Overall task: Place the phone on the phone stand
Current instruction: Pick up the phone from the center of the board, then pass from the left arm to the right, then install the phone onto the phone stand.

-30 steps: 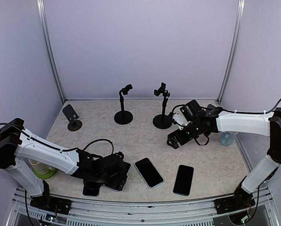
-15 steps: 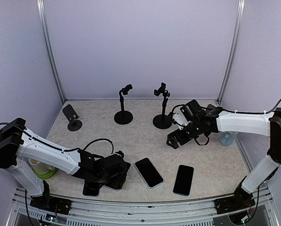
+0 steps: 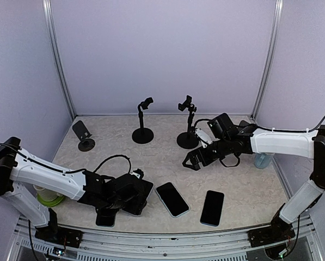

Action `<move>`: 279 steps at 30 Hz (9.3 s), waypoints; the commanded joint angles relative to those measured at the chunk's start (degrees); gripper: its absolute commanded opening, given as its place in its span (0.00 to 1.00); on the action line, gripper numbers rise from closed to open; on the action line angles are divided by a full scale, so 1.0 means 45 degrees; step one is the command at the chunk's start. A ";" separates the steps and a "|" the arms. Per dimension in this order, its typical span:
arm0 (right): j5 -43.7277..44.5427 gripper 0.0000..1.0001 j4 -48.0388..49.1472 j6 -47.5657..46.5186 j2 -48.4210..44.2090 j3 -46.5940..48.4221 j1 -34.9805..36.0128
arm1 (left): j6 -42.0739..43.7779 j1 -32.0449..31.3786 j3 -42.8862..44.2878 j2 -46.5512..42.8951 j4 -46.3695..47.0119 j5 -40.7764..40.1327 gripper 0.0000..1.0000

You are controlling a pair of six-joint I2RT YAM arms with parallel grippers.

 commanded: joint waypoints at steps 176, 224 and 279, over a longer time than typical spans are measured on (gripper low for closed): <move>-0.1974 0.00 -0.5949 -0.4833 0.1075 0.7932 -0.7315 | 0.5990 -0.0322 -0.0865 -0.4684 0.5016 -0.5665 0.99; -0.3889 0.00 -0.7165 -0.9813 0.3225 0.8823 -1.0746 | 0.5977 0.0903 0.3858 -0.2217 0.2364 -0.2874 0.99; -0.3853 0.03 -0.7432 -0.9329 0.4553 0.9357 -1.0805 | 0.6337 0.1575 0.4181 -0.1754 0.2624 -0.2081 0.99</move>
